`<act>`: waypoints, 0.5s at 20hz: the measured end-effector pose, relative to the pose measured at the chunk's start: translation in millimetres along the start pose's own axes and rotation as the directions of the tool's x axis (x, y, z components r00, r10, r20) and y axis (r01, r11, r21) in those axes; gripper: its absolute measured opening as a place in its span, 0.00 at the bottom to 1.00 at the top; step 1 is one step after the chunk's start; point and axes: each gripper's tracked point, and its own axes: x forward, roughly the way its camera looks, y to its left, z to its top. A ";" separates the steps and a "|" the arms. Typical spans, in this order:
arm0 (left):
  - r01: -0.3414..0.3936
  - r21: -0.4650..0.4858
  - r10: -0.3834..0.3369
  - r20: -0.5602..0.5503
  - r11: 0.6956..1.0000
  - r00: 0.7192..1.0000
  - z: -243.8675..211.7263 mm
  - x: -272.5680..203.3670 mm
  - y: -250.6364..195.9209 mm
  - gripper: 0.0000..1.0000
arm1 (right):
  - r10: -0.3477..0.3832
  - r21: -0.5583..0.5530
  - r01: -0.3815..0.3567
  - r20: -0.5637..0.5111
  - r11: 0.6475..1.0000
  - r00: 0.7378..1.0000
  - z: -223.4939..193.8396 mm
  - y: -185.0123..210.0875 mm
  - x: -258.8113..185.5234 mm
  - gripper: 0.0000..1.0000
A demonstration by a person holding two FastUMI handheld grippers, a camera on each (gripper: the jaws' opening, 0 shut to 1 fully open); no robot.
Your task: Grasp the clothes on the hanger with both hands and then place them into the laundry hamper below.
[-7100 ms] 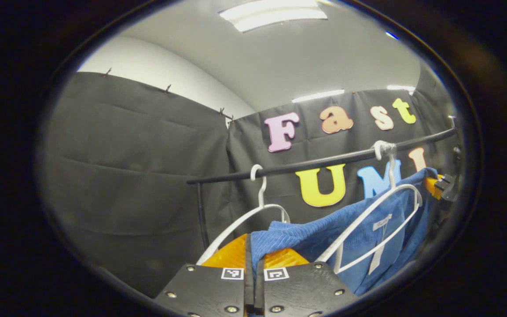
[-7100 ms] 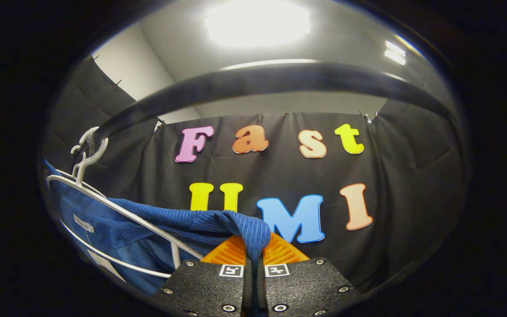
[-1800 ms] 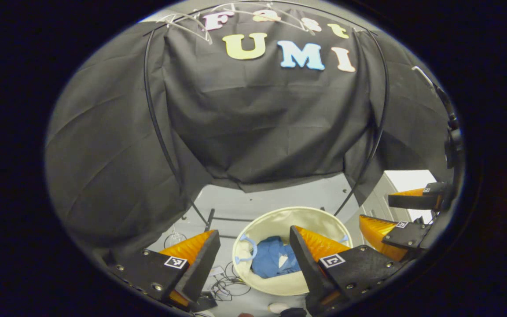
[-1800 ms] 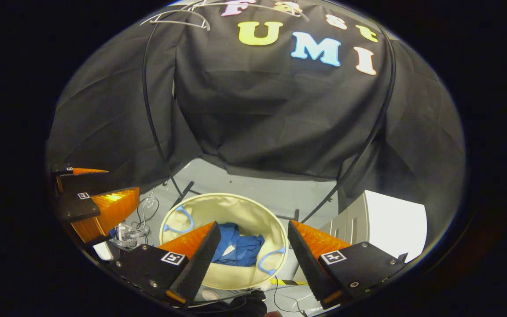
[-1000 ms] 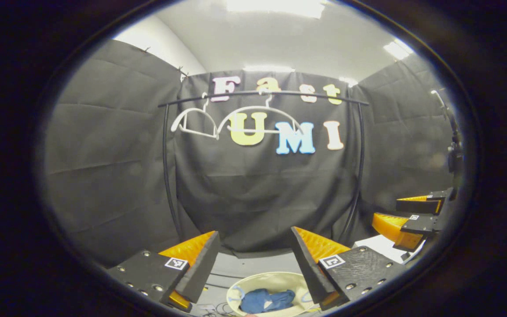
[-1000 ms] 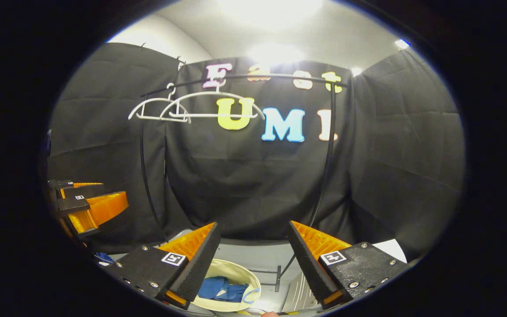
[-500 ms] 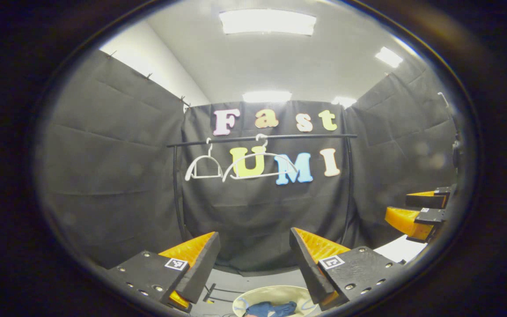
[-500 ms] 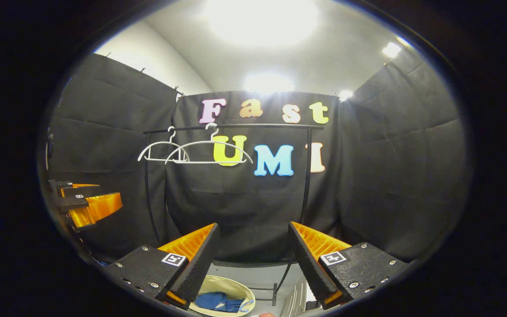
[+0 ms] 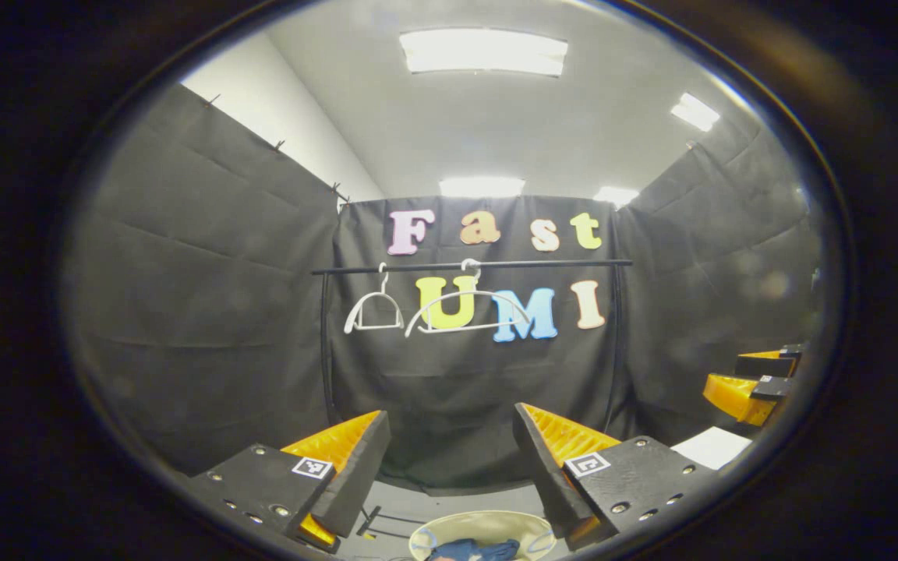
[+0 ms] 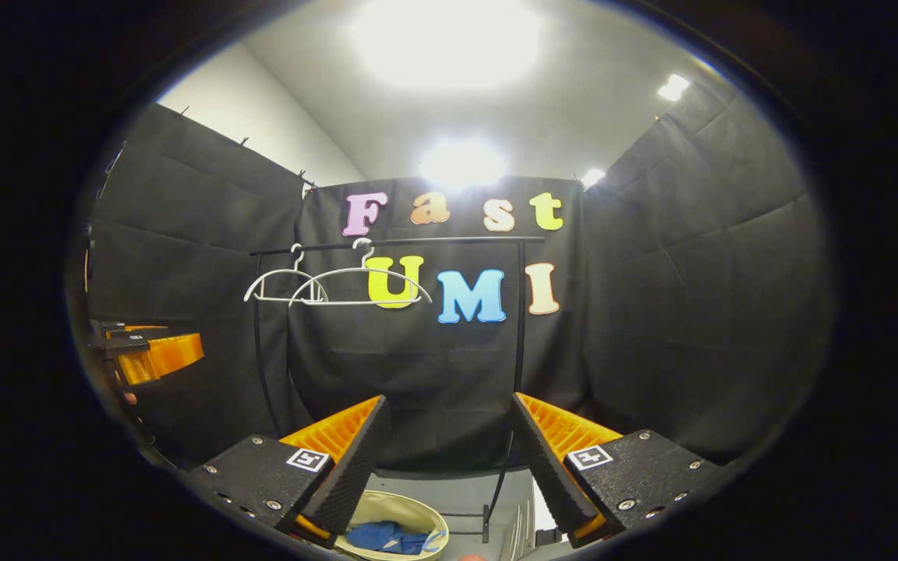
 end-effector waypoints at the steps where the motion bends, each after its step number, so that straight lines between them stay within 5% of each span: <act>1: -0.001 0.001 0.001 0.003 1.000 1.000 1.2 -1.2 -0.7 0.92 | 0.000 0.000 0.000 0.000 1.000 1.000 0.0 0.3 -1.2 0.95; 10: -0.003 0.010 0.003 0.023 1.000 1.000 2.8 -13.3 -6.3 0.92 | 0.020 0.002 -0.020 0.014 1.000 1.000 4.7 5.6 -0.1 0.95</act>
